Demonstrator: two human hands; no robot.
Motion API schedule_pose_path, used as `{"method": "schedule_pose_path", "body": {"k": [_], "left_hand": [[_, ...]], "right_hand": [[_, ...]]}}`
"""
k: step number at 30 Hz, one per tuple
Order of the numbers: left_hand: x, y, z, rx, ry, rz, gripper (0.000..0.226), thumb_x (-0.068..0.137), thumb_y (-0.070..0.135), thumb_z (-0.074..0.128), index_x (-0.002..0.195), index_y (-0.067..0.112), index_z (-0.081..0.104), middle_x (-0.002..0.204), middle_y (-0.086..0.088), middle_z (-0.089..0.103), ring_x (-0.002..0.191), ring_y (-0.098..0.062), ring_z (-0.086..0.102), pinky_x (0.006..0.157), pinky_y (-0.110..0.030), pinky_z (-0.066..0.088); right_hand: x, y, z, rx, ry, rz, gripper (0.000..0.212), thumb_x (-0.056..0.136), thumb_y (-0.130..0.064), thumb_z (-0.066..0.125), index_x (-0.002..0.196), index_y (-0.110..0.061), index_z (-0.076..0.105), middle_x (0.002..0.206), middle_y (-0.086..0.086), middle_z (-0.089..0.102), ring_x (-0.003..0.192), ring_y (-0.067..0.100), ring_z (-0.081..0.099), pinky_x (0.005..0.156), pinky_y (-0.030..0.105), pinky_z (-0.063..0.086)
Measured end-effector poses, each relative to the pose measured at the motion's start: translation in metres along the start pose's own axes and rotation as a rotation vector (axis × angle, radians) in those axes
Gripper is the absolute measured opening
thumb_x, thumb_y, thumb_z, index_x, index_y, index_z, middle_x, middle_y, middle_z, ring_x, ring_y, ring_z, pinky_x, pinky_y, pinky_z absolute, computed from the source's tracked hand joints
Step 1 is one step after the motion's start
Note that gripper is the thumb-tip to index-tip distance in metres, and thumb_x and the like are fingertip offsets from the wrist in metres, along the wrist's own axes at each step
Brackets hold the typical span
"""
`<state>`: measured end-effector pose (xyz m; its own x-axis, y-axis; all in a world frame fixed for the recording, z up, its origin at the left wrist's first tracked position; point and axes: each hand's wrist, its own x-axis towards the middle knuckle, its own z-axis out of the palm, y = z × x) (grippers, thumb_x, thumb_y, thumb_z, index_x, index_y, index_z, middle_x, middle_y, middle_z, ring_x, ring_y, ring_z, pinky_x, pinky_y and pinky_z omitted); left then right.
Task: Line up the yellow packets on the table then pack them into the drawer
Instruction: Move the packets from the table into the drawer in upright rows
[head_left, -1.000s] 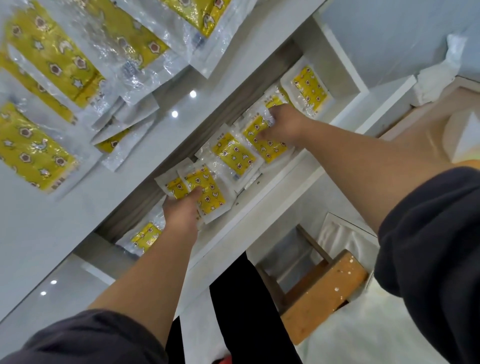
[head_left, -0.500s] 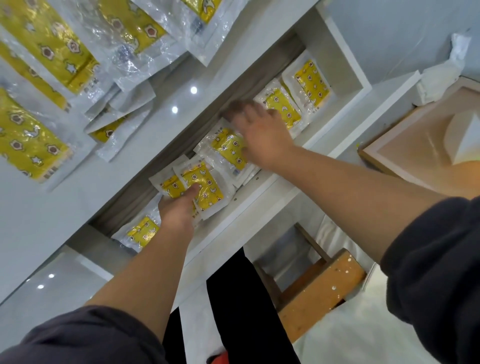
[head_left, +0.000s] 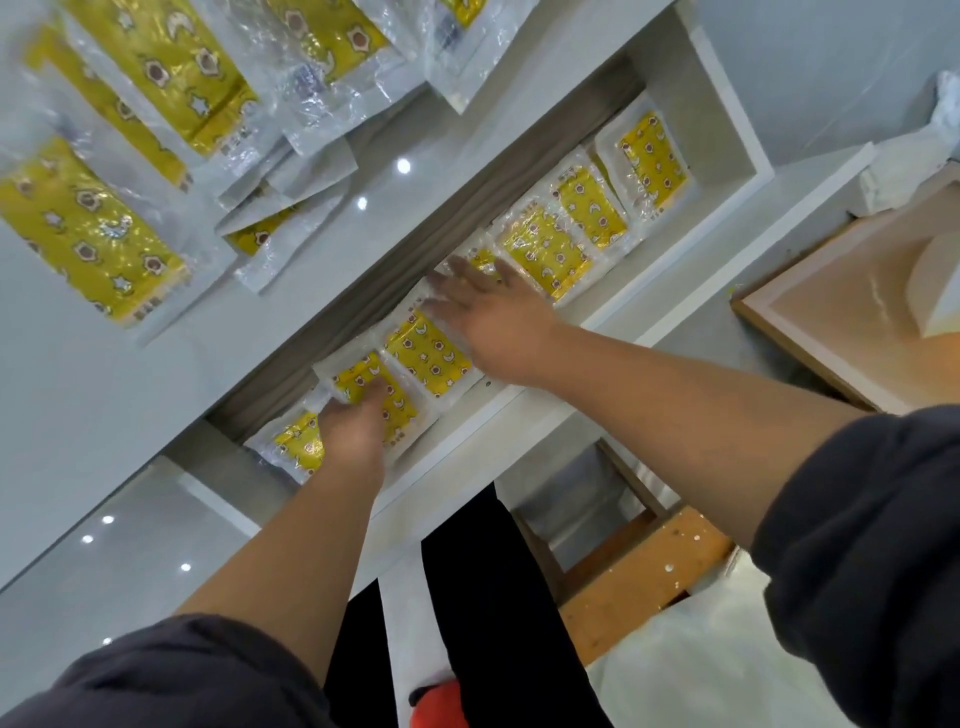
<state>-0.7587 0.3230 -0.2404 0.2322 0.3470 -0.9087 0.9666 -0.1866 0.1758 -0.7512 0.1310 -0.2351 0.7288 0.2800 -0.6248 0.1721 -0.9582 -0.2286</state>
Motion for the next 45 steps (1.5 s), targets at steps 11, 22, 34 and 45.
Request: {"method": "schedule_pose_path", "body": {"k": [11, 22, 34, 45], "left_hand": [[0.017, 0.004, -0.040, 0.729, -0.028, 0.175, 0.032, 0.093, 0.027, 0.054, 0.065, 0.015, 0.060, 0.083, -0.015, 0.072, 0.084, -0.034, 0.068, 0.086, -0.045, 0.055], [-0.022, 0.039, -0.076, 0.954, -0.262, 0.123, 0.029, 0.093, 0.027, 0.048, 0.079, 0.009, 0.065, 0.077, -0.007, 0.071, 0.070, -0.025, 0.069, 0.073, -0.038, 0.060], [-0.097, 0.120, -0.175, 0.777, -0.364, 0.479, 0.017, 0.088, 0.022, 0.054, 0.079, 0.017, 0.068, 0.079, 0.000, 0.073, 0.082, -0.021, 0.070, 0.086, -0.041, 0.055], [-0.082, 0.223, -0.162, 0.028, -0.234, 0.174, 0.013, 0.086, 0.017, 0.064, 0.089, 0.012, 0.053, 0.074, -0.002, 0.048, 0.065, -0.016, 0.045, 0.058, -0.027, 0.039]], "right_hand": [[0.002, -0.047, 0.004, 0.074, -0.161, 0.002, 0.084, 0.081, -0.003, 0.064, 0.150, -0.025, 0.023, 0.162, 0.000, -0.010, 0.148, 0.033, -0.008, 0.110, 0.057, 0.031], [-0.025, -0.076, -0.028, 0.253, -0.157, 0.190, 0.071, 0.086, -0.006, 0.056, 0.149, -0.021, 0.027, 0.162, 0.002, 0.006, 0.148, 0.030, 0.007, 0.114, 0.055, 0.025], [-0.055, -0.154, -0.140, 0.681, -0.045, 0.445, 0.028, 0.096, -0.019, 0.045, 0.121, -0.019, 0.058, 0.121, 0.001, 0.060, 0.109, 0.023, 0.057, 0.086, 0.038, 0.050], [0.019, -0.163, -0.205, 0.497, 0.279, 0.593, 0.070, 0.091, -0.019, 0.057, 0.151, -0.022, 0.020, 0.162, 0.005, -0.003, 0.149, 0.023, 0.001, 0.117, 0.042, 0.024]]}}
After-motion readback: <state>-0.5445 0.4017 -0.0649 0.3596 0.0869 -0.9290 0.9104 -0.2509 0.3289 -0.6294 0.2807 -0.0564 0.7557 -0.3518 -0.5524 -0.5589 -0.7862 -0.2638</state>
